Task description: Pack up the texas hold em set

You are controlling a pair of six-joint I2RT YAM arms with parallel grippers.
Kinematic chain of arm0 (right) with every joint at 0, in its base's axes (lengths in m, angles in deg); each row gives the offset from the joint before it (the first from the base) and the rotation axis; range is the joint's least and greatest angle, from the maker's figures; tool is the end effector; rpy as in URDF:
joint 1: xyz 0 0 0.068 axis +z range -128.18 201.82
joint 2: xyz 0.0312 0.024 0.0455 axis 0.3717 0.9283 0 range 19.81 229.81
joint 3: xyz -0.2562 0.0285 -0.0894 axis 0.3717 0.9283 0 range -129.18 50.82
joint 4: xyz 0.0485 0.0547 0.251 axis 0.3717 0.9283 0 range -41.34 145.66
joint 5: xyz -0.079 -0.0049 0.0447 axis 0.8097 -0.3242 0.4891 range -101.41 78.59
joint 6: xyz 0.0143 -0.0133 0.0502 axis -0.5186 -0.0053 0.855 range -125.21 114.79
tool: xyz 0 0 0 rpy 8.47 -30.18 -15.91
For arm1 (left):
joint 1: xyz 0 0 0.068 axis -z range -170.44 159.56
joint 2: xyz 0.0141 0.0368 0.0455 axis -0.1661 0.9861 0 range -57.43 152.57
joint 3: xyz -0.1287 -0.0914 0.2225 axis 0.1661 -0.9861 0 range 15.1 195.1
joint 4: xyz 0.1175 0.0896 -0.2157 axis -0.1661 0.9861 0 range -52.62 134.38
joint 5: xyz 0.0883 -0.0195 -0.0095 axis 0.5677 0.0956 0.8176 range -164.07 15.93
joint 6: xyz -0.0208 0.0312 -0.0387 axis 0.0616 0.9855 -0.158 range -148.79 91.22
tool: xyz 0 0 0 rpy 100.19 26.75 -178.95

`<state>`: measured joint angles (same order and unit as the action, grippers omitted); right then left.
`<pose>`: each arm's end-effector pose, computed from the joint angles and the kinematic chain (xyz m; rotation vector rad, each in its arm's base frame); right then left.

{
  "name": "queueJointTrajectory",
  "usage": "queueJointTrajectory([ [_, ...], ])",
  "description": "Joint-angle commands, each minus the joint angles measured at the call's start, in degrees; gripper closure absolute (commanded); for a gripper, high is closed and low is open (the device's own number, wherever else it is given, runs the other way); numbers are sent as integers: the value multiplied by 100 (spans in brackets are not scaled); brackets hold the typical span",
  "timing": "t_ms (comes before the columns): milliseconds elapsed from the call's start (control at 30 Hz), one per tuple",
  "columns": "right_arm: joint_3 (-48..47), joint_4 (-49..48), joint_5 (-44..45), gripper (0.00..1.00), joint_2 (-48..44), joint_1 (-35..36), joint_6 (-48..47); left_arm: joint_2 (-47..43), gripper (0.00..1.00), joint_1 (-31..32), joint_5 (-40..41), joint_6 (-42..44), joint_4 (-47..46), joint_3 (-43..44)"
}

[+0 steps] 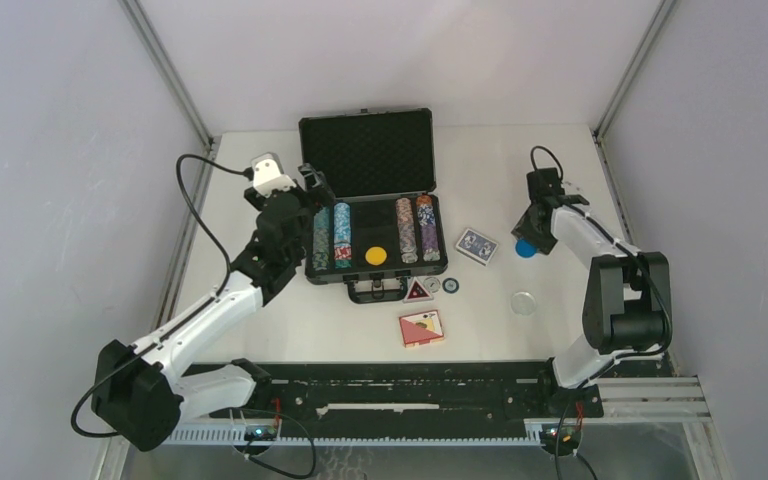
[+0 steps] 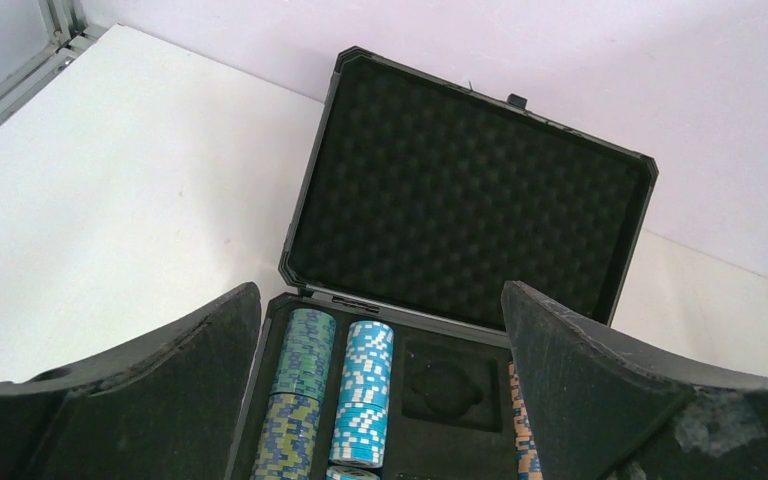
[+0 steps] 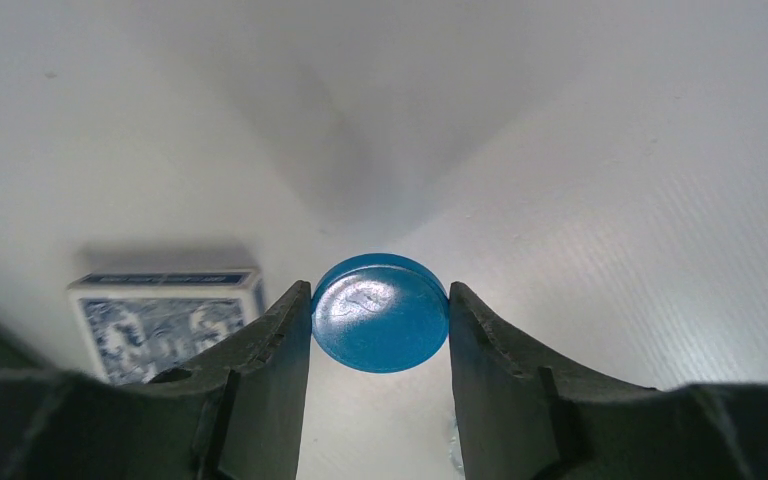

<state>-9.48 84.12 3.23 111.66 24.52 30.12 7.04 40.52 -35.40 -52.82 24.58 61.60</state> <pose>0.3113 0.0057 0.2005 0.8193 2.5502 -0.1477 0.2338 -0.1141 0.3240 -0.4065 1.5930 -0.1731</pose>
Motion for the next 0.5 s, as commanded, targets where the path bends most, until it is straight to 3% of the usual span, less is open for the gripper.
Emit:
queueJointTrajectory([
  [0, -530, 120, 21, 60, -138, 326, 82, 45, 6, -47, -83, -96, -136, -1],
  [467, -2895, 694, -126, 60, 1226, 1644, -298, -215, 6, -55, -57, -449, 651, 128],
])
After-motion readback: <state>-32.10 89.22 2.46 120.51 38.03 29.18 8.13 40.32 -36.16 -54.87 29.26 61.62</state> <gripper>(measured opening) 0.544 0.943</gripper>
